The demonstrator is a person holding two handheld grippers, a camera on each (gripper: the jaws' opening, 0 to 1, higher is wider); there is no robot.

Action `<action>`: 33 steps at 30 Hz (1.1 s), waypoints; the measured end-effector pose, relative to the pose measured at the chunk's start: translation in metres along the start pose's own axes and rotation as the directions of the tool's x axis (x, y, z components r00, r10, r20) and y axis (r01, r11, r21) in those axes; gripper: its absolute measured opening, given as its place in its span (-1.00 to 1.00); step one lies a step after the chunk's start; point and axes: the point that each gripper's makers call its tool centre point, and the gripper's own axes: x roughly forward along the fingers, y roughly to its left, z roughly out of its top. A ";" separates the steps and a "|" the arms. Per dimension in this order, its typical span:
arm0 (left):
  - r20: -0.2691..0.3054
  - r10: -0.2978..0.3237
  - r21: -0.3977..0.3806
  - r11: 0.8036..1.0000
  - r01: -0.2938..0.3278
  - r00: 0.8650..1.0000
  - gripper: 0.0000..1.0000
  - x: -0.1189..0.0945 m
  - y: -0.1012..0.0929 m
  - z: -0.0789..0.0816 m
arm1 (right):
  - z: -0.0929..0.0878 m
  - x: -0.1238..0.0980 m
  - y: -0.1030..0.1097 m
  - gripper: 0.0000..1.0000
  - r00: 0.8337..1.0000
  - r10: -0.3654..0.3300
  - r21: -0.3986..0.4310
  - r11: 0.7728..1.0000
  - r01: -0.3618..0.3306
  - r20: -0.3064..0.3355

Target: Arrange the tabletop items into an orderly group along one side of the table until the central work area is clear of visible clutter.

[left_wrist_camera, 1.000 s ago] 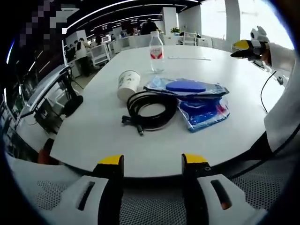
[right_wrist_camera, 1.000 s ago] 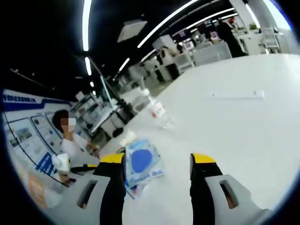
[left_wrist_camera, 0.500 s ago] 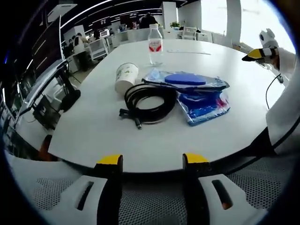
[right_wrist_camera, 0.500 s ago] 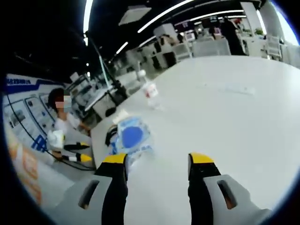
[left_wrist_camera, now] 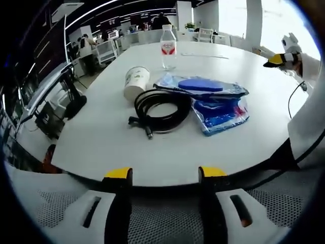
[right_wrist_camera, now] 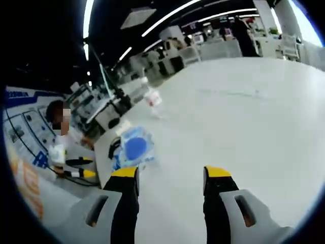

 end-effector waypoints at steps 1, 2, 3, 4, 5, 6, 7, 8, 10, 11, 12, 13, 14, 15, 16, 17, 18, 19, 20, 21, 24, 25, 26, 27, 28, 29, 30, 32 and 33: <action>0.005 -0.004 -0.006 1.000 0.004 1.000 0.09 0.000 -0.001 0.001 | -0.003 0.000 -0.001 -0.07 1.000 -0.012 -0.019 1.000 0.012 -0.013; 0.010 -0.007 -0.010 1.000 0.007 1.000 0.15 0.000 -0.001 0.002 | -0.003 0.001 -0.001 -0.08 1.000 -0.008 -0.011 1.000 0.008 -0.013; 0.014 -0.007 -0.013 1.000 0.007 1.000 0.20 0.000 -0.001 0.002 | -0.004 0.001 0.000 -0.07 1.000 -0.002 0.005 1.000 0.003 -0.017; 0.021 -0.008 -0.025 1.000 0.009 1.000 0.22 0.000 0.000 0.004 | -0.005 0.001 0.000 -0.07 1.000 0.002 0.018 1.000 -0.002 -0.017; 0.036 -0.011 -0.052 0.999 0.013 0.999 0.23 -0.001 0.000 0.008 | -0.004 0.001 0.000 -0.08 1.000 0.003 0.021 1.000 -0.002 -0.016; 0.041 -0.009 -0.067 0.998 0.012 0.999 0.24 -0.001 0.001 0.010 | -0.004 0.001 0.000 -0.07 1.000 0.002 0.022 1.000 -0.002 -0.015; 0.048 -0.003 -0.084 0.996 0.007 0.999 0.26 -0.002 0.004 0.013 | -0.004 0.001 0.000 -0.07 1.000 0.001 0.021 1.000 -0.001 -0.016; 0.052 0.002 -0.098 0.995 0.003 0.999 0.29 -0.003 0.006 0.015 | -0.004 0.001 0.000 -0.08 1.000 -0.002 0.019 1.000 0.003 -0.019; 0.064 0.015 -0.121 0.993 -0.007 0.998 0.36 -0.005 0.010 0.023 | -0.004 0.000 -0.004 -0.11 0.999 -0.025 -0.003 1.000 0.025 -0.030; 0.066 0.018 -0.126 0.992 -0.010 0.998 0.41 -0.006 0.011 0.027 | -0.004 0.000 -0.005 -0.14 0.999 -0.027 -0.009 1.000 0.027 -0.033; 0.078 0.024 -0.130 0.991 -0.013 0.997 0.44 -0.007 0.012 0.034 | -0.003 0.000 -0.005 -0.14 0.999 -0.025 -0.008 1.000 0.025 -0.033; 0.091 0.025 -0.137 0.991 -0.012 0.995 0.46 -0.007 0.013 0.040 | -0.002 0.001 -0.006 -0.13 0.999 -0.020 0.004 1.000 0.020 -0.032; 0.126 0.020 -0.173 0.985 0.002 0.992 0.49 -0.006 0.012 0.052 | -0.001 0.001 -0.006 -0.13 0.999 -0.017 0.019 1.000 0.018 -0.029; 0.149 0.018 -0.213 0.977 0.014 0.989 0.52 -0.005 0.012 0.060 | -0.001 0.001 -0.007 -0.13 0.999 -0.015 0.024 1.000 0.016 -0.028; 0.179 0.021 -0.267 0.963 0.028 0.984 0.55 -0.002 0.013 0.073 | -0.001 0.002 -0.007 -0.13 0.999 -0.014 0.026 1.000 0.015 -0.029; 0.188 0.023 -0.289 0.957 0.033 0.982 0.59 -0.001 0.013 0.079 | -0.001 0.002 -0.007 -0.13 0.999 -0.015 0.025 1.000 0.016 -0.032; 0.196 0.034 -0.302 0.953 0.027 0.980 0.60 0.001 0.015 0.088 | -0.002 0.002 -0.007 -0.13 0.999 -0.018 0.022 1.000 0.018 -0.036; 0.209 0.035 -0.298 0.954 0.030 0.977 0.60 0.003 0.015 0.095 | -0.002 0.002 -0.007 -0.13 0.999 -0.021 0.009 1.000 0.021 -0.043; 0.217 0.033 -0.298 0.954 0.034 0.976 0.60 0.004 0.014 0.100 | -0.003 0.001 -0.007 -0.13 0.999 -0.023 0.000 1.000 0.023 -0.046; 0.226 0.028 -0.302 0.952 0.043 0.974 0.59 0.006 0.013 0.108 | -0.003 0.000 -0.007 -0.13 0.999 -0.024 0.003 1.000 0.024 -0.047; 0.226 0.019 -0.293 0.955 0.049 0.974 0.53 0.012 0.013 0.121 | -0.007 -0.003 -0.006 -0.14 0.999 -0.019 0.022 1.000 0.020 -0.046; 0.187 0.017 -0.262 0.965 0.033 0.982 0.47 0.015 0.015 0.121 | -0.008 -0.003 -0.006 -0.14 0.999 -0.020 0.023 1.000 0.021 -0.047; 0.160 0.021 -0.247 0.969 0.019 0.987 0.39 0.017 0.018 0.121 | -0.010 -0.004 -0.006 -0.15 0.999 -0.020 0.027 0.999 0.022 -0.050; 0.142 0.017 -0.223 0.975 0.015 0.990 0.34 0.021 0.019 0.123 | -0.012 -0.006 -0.007 -0.15 0.998 -0.019 0.041 0.999 0.021 -0.053; 0.149 0.013 -0.225 0.974 0.021 0.989 0.30 0.024 0.020 0.127 | -0.014 -0.007 -0.007 -0.14 0.998 -0.018 0.047 0.999 0.021 -0.055; 0.151 0.011 -0.227 0.974 0.024 0.988 0.31 0.028 0.022 0.132 | -0.017 -0.008 -0.008 -0.15 0.998 -0.022 0.050 0.998 0.025 -0.058; 0.154 0.007 -0.235 0.971 0.030 0.988 0.32 0.029 0.024 0.136 | -0.018 -0.009 -0.009 -0.15 0.998 -0.025 0.051 0.998 0.029 -0.062; 0.159 -0.001 -0.282 0.958 0.047 0.987 0.36 0.035 0.029 0.144 | -0.022 -0.013 -0.009 -0.15 0.997 -0.032 0.052 0.998 0.035 -0.068; 0.161 0.001 -0.295 0.954 0.047 0.987 0.36 0.036 0.032 0.146 | -0.024 -0.014 -0.011 -0.15 0.997 -0.035 0.058 0.998 0.039 -0.068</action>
